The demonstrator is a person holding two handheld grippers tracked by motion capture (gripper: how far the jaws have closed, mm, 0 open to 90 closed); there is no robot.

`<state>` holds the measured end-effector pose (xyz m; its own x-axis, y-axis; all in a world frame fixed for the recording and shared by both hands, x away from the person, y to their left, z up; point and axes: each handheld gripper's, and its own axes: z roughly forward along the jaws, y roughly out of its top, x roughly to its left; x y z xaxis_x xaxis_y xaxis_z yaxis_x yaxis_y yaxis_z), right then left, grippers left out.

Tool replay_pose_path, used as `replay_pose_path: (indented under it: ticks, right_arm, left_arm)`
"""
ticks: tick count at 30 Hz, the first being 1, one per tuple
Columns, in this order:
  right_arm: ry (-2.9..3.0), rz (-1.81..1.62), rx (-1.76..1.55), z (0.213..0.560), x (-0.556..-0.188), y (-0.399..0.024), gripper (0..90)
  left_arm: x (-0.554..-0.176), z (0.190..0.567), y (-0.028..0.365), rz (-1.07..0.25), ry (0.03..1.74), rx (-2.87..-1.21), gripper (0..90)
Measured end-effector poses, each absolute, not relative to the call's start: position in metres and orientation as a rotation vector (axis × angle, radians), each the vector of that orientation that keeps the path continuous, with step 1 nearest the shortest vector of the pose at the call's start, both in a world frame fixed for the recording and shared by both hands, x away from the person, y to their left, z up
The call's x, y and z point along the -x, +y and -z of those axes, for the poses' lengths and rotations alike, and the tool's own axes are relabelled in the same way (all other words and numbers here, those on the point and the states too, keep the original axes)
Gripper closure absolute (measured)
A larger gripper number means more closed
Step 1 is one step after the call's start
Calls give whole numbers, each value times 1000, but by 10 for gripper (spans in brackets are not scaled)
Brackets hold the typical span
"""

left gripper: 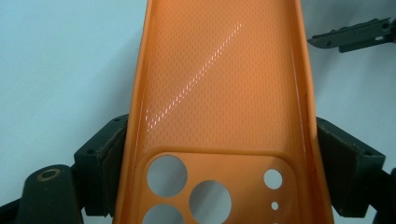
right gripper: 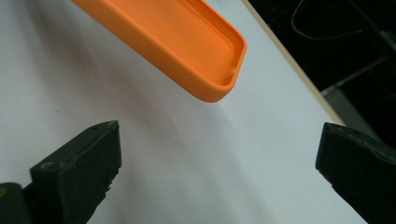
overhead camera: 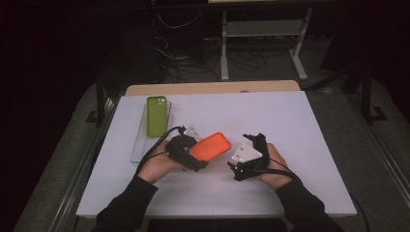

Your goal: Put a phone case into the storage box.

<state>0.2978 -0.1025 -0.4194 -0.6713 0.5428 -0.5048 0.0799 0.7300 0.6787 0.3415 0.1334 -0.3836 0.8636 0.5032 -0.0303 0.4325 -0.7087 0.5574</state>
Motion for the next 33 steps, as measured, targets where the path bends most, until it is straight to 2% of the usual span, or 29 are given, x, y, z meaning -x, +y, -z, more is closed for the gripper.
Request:
replay_pose_path:
  ticks: [8, 12, 33]
  right_arm:
    - [2149, -729, -341, 424, -292, -96, 0]
    - [2110, -635, -214, 425, -289, -94, 0]
    - [1890, -411, 139, 436, -279, -76, 0]
  left_arm:
    - [-339, 385, 129, -158, 724, -2422, 156]
    - [-340, 384, 130, -156, 695, -2472, 157]
    - [-346, 376, 128, -177, 692, -2492, 157]
